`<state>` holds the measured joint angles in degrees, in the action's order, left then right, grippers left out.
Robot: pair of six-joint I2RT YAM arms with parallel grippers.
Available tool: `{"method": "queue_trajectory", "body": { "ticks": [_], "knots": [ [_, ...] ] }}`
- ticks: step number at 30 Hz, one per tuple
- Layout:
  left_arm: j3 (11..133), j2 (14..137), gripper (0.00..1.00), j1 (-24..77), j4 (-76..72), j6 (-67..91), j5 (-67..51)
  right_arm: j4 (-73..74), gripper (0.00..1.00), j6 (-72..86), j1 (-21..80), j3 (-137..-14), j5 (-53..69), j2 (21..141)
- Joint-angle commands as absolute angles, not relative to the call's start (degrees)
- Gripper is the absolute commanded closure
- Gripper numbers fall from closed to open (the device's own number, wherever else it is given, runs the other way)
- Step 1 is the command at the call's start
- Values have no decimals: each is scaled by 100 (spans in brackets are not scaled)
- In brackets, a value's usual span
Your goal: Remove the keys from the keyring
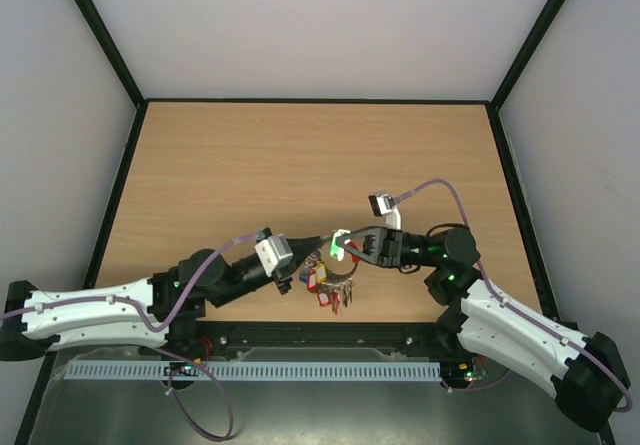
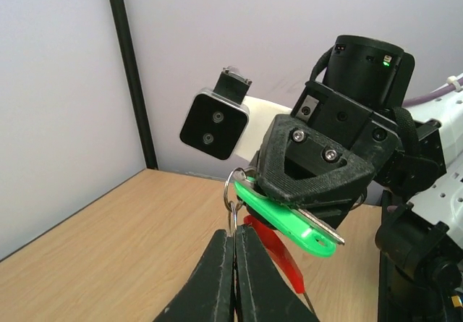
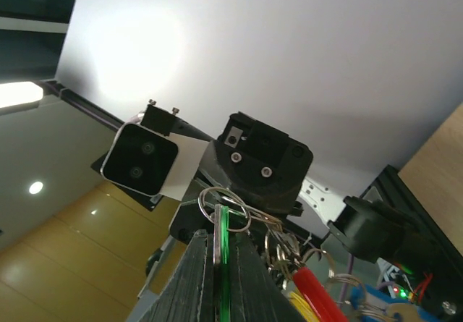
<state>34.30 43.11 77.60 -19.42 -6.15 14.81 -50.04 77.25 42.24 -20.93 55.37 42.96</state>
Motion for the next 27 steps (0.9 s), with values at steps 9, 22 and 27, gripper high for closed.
{"method": "queue_trajectory", "body": {
  "ticks": [9,22,27],
  "knots": [
    [3173,4069,98,7327,-2853,41,1486,-4062,98,7071,4227,-2118,5762,4144],
    [3173,4012,69,6482,-1762,969,-284,-4609,98,7211,4219,-2205,5773,4120],
    [3455,4109,55,6294,-1145,999,-946,-4836,98,7387,4223,-2211,5690,4092]
  ]
}}
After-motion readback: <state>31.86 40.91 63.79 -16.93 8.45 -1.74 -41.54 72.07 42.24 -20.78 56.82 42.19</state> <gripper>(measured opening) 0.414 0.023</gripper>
